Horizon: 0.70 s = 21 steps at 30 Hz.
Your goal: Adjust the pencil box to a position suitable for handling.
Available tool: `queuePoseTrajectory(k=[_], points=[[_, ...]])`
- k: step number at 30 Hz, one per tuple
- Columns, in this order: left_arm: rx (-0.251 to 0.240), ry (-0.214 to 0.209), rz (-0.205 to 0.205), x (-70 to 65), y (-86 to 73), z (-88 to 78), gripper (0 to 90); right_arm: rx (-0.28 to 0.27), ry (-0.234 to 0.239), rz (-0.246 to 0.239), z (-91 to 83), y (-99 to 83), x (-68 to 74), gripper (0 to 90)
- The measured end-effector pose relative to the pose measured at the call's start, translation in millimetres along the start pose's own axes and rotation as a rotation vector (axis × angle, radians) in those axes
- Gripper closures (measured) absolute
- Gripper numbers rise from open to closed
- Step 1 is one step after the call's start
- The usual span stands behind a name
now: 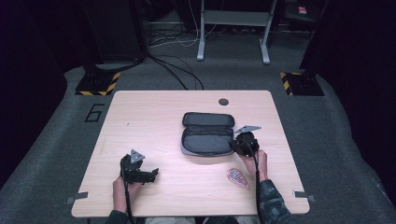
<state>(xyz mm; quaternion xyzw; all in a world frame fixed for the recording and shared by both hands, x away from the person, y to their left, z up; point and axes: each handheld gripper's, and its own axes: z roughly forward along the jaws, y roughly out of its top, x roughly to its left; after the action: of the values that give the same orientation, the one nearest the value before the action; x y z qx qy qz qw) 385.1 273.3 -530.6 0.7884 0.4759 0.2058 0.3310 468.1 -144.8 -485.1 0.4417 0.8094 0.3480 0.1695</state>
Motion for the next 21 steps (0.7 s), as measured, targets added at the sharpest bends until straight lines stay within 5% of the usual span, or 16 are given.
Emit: queuePoseTrajectory(k=[4,10,16,21], points=[[-0.002,0.001,0.000,-0.1,-0.1,0.2,1.1,-0.026,-0.035,0.056,0.4,2.2,-4.1,59.3],[0.000,0.000,0.000,0.0,0.0,0.0,1.1,-0.008,-0.065,0.099,9.7,4.9,-10.1,55.4],[-0.008,0.003,-0.001,-0.2,-0.3,0.6,1.2,0.029,-0.071,0.086,22.3,5.2,-11.6,77.3],[-0.013,0.007,-0.001,-0.4,-0.5,0.8,1.2,0.035,-0.069,0.068,23.4,6.9,-7.3,82.2]])
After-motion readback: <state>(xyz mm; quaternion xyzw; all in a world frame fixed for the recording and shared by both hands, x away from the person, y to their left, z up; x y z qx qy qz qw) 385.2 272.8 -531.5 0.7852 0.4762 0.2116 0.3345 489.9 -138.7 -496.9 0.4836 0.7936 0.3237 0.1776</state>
